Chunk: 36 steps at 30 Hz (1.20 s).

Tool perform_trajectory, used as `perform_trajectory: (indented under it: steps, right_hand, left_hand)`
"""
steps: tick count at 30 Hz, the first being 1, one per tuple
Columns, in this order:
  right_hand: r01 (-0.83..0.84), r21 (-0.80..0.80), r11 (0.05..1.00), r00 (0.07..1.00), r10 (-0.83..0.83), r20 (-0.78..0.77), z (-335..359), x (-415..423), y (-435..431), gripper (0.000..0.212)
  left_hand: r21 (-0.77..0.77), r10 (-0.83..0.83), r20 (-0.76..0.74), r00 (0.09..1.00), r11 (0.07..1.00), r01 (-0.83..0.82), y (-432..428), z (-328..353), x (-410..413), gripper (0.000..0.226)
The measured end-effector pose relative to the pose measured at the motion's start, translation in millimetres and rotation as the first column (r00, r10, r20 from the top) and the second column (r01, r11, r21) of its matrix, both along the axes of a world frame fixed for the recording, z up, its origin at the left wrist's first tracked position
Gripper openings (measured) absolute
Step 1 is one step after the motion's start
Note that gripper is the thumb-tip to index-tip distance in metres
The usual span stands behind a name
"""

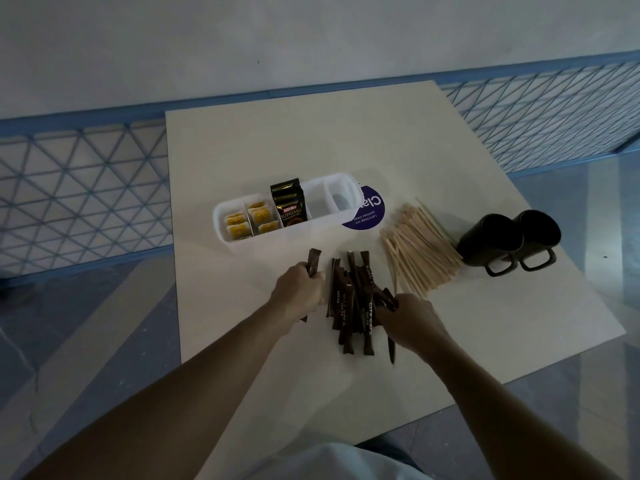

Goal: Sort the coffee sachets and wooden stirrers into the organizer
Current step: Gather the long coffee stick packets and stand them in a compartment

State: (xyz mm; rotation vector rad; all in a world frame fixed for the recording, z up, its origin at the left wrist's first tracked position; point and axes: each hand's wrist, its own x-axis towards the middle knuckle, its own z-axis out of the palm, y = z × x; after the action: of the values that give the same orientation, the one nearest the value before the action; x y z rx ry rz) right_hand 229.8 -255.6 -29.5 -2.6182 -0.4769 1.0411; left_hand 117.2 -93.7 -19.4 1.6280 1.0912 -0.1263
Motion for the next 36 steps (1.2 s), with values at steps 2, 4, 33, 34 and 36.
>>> perform_trajectory:
  steps: [2,4,33,34,36]
  right_hand:
    - [0.028,0.032,0.999,1.0,-0.028,-0.013,10,10,9,0.021]
    - [0.058,0.105,0.993,0.998,-0.054,-0.042,17,19,20,0.017]
    - [0.353,0.743,0.568,0.932,-0.145,-0.332,33,94,208,0.014]
    - [0.355,0.74,0.571,0.932,-0.149,-0.331,30,94,209,0.014]
    - [0.35,0.731,0.586,0.933,-0.155,-0.323,24,94,209,0.017]
  left_hand:
    - [-0.023,0.029,0.019,0.999,0.999,-0.029,4,4,2,0.028]
    - [-0.068,0.068,0.045,0.997,0.996,-0.065,7,10,7,0.024]
    - [0.105,0.453,0.328,0.829,0.855,-0.509,86,42,119,0.024]
    - [0.119,0.441,0.326,0.836,0.858,-0.499,87,40,120,0.024]
    - [0.158,0.409,0.324,0.853,0.865,-0.475,90,33,123,0.021]
